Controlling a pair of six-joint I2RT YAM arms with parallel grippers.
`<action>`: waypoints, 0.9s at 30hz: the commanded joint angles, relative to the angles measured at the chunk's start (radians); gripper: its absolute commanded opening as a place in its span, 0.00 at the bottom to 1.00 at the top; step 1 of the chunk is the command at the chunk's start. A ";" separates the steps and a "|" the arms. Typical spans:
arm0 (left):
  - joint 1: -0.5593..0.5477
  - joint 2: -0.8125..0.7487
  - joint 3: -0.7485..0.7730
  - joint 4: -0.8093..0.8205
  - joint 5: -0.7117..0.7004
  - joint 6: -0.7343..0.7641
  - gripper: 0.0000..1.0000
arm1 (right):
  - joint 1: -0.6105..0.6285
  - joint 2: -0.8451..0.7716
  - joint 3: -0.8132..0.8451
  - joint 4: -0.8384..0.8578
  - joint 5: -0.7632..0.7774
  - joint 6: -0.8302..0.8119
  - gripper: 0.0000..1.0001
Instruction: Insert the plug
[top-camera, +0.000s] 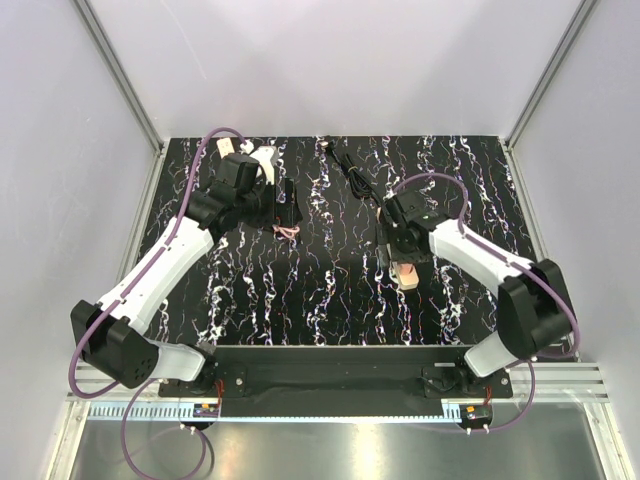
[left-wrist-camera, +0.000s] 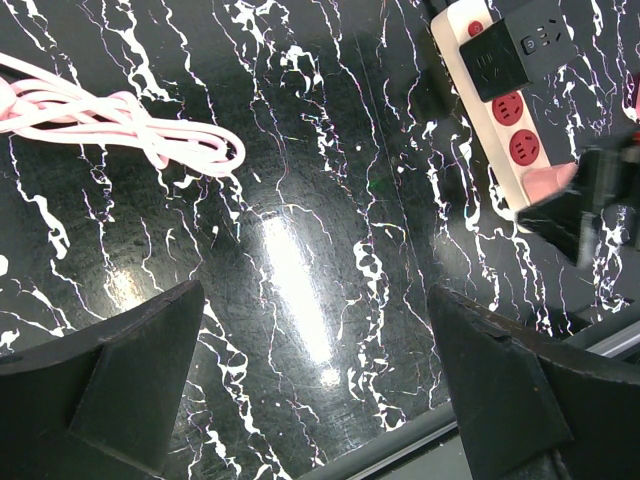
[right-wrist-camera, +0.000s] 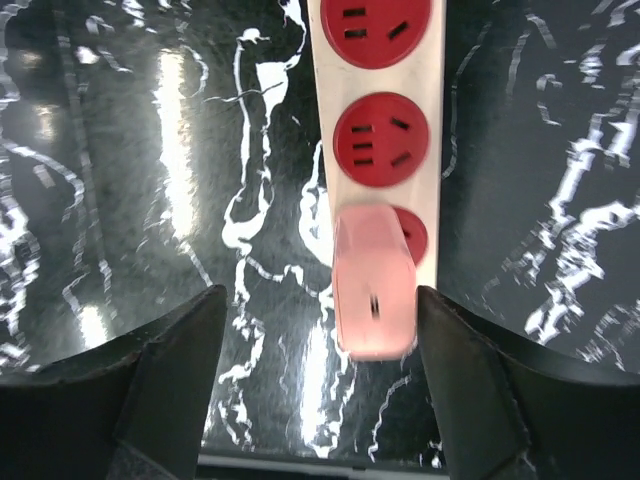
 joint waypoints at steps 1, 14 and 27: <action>0.005 -0.023 -0.009 0.053 -0.021 0.009 0.99 | 0.011 -0.104 0.069 -0.068 0.051 0.003 0.83; 0.265 0.192 0.049 0.061 0.023 -0.126 0.98 | 0.011 -0.512 -0.009 -0.059 -0.096 0.018 0.75; 0.463 0.699 0.328 0.137 0.129 -0.140 0.87 | 0.011 -0.750 -0.120 0.004 -0.229 0.027 0.79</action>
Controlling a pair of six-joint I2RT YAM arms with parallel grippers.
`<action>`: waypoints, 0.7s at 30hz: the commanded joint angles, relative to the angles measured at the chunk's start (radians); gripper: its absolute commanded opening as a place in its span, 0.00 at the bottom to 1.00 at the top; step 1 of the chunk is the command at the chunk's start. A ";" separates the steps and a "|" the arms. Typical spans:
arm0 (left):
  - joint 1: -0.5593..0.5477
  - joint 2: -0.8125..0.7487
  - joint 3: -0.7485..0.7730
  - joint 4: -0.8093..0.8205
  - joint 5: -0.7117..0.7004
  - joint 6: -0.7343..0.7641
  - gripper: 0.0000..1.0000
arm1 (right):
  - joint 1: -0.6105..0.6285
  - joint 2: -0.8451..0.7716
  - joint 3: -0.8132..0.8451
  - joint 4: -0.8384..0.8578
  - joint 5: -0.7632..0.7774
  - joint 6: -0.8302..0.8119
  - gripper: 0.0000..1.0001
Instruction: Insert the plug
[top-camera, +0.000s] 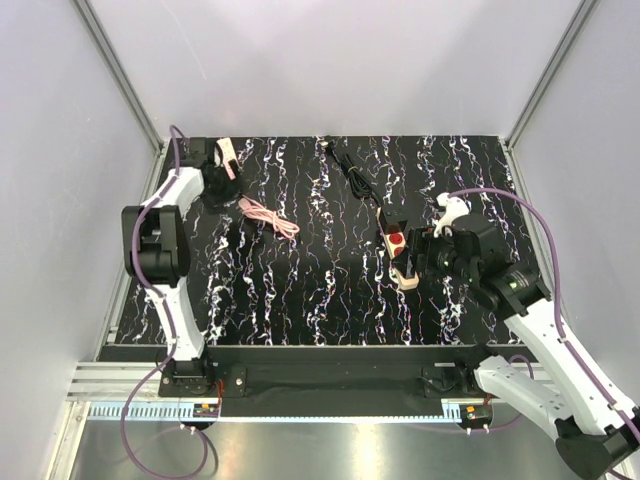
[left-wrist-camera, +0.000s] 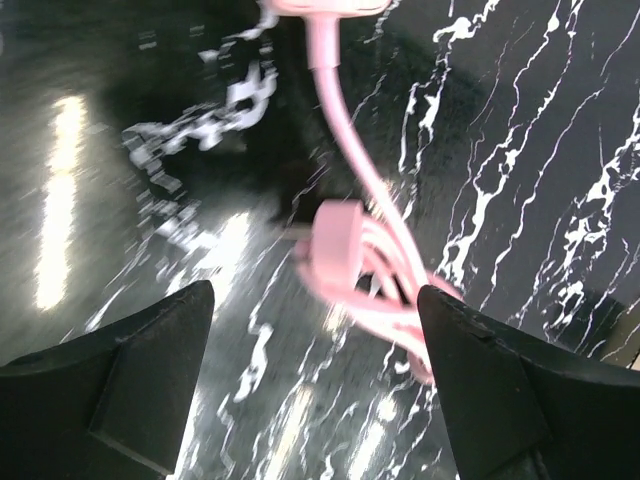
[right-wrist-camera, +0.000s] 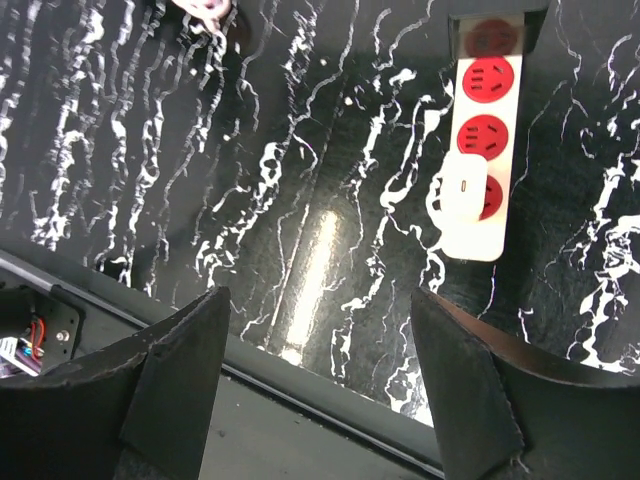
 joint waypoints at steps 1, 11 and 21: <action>0.006 0.056 0.072 0.058 0.061 -0.001 0.88 | 0.007 -0.033 -0.007 0.037 -0.017 -0.001 0.79; 0.020 0.150 0.022 0.121 0.143 -0.093 0.59 | 0.007 -0.013 -0.021 0.024 -0.012 -0.019 0.80; -0.009 -0.106 -0.219 0.159 0.061 -0.152 0.26 | 0.007 0.009 0.018 0.013 0.138 0.005 0.80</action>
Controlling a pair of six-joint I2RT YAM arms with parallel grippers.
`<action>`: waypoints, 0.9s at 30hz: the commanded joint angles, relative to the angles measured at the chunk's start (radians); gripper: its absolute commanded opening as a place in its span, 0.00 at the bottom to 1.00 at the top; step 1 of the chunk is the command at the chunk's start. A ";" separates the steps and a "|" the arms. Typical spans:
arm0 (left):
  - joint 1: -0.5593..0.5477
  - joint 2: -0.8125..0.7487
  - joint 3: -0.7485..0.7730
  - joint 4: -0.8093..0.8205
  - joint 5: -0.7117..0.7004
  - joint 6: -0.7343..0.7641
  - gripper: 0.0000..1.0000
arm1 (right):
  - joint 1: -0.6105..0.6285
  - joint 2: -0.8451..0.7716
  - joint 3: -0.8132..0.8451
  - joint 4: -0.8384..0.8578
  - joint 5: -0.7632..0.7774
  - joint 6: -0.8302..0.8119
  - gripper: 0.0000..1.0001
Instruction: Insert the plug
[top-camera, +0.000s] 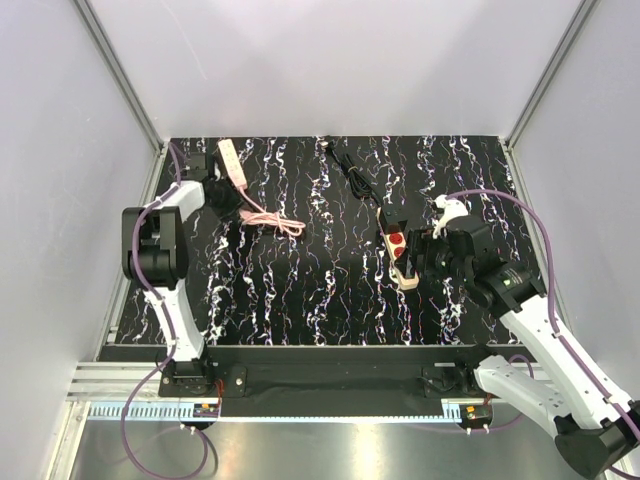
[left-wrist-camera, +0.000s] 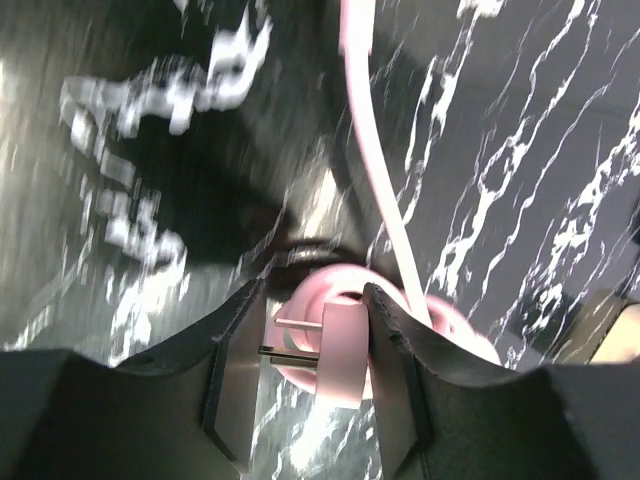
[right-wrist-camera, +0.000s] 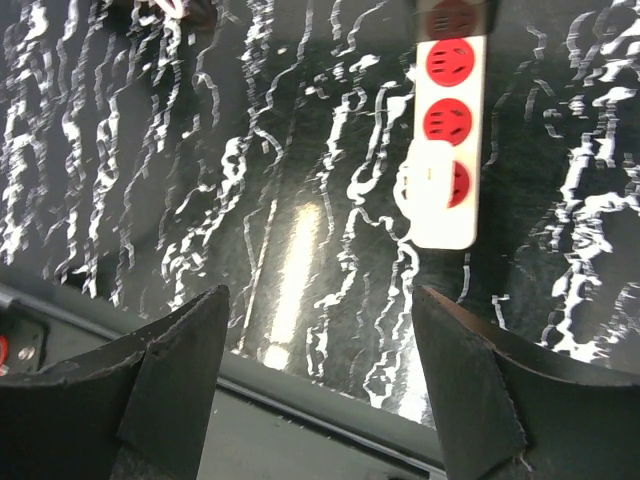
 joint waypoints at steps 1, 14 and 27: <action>-0.058 -0.157 -0.117 0.004 -0.050 -0.042 0.25 | 0.004 -0.008 0.050 0.016 0.083 0.005 0.81; -0.307 -0.546 -0.546 0.139 -0.150 -0.189 0.25 | -0.002 0.000 -0.008 -0.041 0.371 0.114 0.86; -0.479 -0.793 -0.762 0.133 -0.227 -0.284 0.81 | -0.031 0.035 -0.024 -0.078 0.443 0.204 0.88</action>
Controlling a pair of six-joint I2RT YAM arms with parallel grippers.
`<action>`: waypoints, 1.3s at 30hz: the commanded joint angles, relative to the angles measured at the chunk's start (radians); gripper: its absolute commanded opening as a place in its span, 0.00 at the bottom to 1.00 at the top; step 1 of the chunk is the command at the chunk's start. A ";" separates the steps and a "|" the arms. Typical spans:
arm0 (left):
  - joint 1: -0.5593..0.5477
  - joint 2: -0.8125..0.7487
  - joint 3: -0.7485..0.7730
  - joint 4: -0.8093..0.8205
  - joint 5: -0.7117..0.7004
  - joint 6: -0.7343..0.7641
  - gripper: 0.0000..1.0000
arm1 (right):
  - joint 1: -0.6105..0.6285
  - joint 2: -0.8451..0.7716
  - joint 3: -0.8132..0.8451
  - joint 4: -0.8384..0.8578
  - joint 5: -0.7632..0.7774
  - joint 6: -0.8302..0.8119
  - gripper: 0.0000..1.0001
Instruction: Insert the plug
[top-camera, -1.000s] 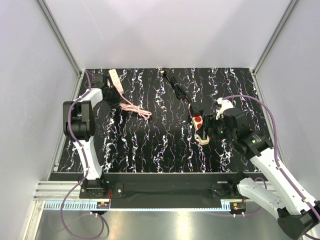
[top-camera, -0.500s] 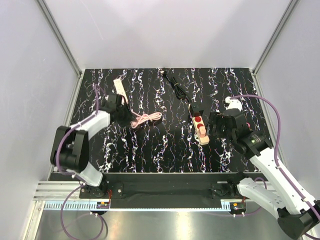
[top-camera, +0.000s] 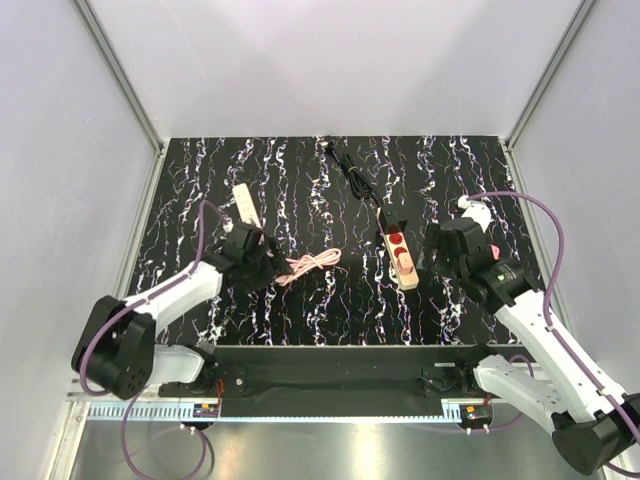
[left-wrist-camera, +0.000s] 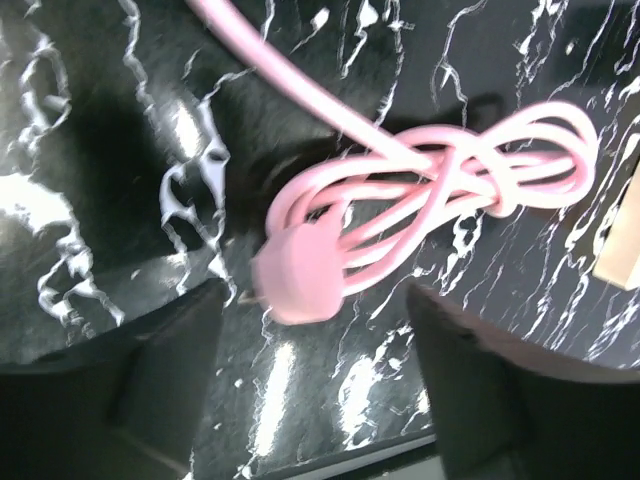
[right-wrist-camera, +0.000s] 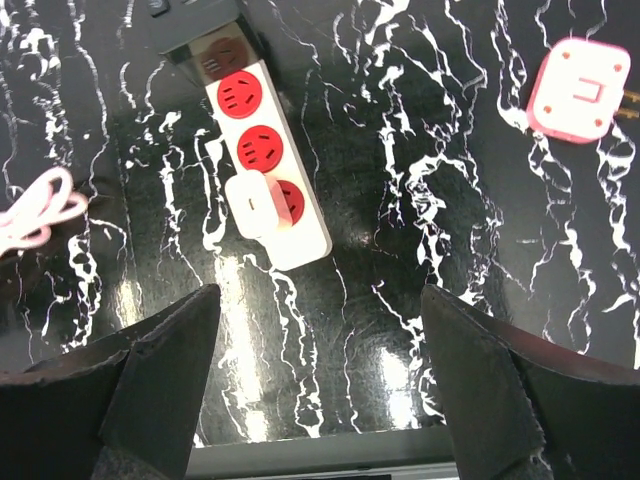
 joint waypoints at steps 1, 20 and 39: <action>-0.001 -0.103 -0.003 0.004 -0.039 -0.019 0.85 | -0.012 0.008 -0.007 -0.014 0.074 0.112 0.88; -0.006 -0.165 0.355 -0.228 -0.005 0.468 0.99 | -0.590 0.349 0.082 0.078 0.125 0.062 0.96; -0.006 -0.140 0.408 -0.237 -0.043 0.548 0.99 | -0.745 0.679 0.060 0.366 -0.227 -0.019 0.96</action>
